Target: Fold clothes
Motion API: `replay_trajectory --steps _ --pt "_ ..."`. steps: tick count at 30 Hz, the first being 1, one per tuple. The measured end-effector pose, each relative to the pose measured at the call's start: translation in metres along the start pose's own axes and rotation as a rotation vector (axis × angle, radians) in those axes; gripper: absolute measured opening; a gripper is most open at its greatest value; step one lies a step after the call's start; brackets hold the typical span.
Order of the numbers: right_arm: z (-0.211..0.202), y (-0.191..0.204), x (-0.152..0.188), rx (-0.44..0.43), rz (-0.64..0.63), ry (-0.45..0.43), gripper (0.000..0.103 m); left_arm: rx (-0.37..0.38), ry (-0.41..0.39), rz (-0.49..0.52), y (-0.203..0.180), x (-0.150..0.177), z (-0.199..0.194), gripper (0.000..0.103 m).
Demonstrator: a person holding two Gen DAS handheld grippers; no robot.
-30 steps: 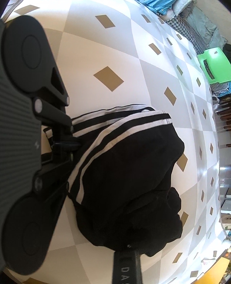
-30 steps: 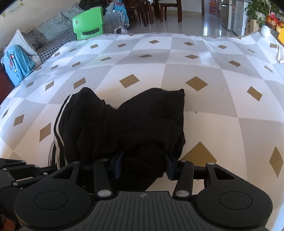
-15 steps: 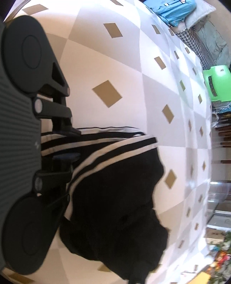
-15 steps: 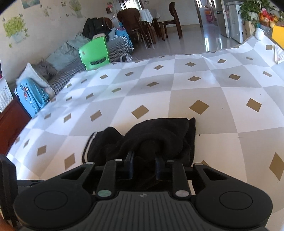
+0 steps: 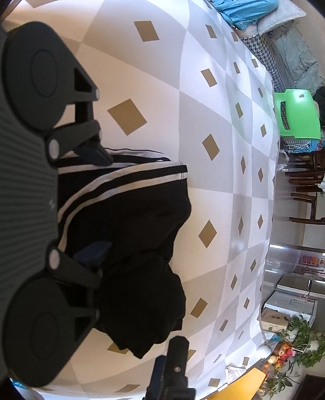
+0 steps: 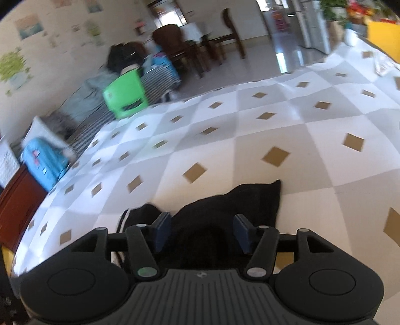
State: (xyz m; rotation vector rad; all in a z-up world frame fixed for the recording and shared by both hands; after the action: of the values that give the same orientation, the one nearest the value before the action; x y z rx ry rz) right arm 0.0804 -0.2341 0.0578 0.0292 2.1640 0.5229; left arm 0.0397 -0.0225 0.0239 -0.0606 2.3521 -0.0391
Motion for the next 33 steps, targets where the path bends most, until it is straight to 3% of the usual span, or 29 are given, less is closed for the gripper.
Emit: replay_trajectory --steps 6,9,13,16,22,29,33 --pt "0.014 -0.019 0.004 0.087 0.069 0.042 0.058 0.021 -0.007 -0.049 0.002 -0.004 0.003 0.074" --pt "0.018 -0.028 0.004 0.079 0.141 0.055 0.058 0.035 -0.015 -0.059 0.0 -0.009 0.003 0.075" --pt "0.025 -0.031 0.007 0.073 0.164 0.076 0.058 0.063 -0.059 -0.075 0.0 -0.017 -0.002 0.091" --pt "0.03 -0.03 0.011 0.076 0.163 0.093 0.058 0.104 -0.066 -0.074 -0.006 -0.022 -0.002 0.094" --pt "0.037 -0.026 0.014 0.075 0.153 0.11 0.058 0.067 -0.015 0.022 -0.027 -0.019 0.02 0.093" --pt "0.039 -0.029 0.012 0.064 0.177 0.11 0.058 0.066 0.006 -0.002 -0.022 -0.004 0.035 0.084" --pt "0.035 -0.039 0.004 0.112 0.21 0.06 0.058 0.065 -0.01 -0.017 -0.018 0.0 0.035 0.078"
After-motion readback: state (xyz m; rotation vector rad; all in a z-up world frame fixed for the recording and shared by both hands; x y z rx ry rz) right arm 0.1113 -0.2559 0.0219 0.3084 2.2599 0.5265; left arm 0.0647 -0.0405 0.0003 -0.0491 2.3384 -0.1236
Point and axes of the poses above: each gripper's, at about its wrist camera, not at the fingertips, and z roughly the way its jaws point, y to its left, x to its underside, the point moved 3 cm from there along z, roughly the way its jaws point, and after that the axes turned 9 degrees about -y, right-handed, at the moved point
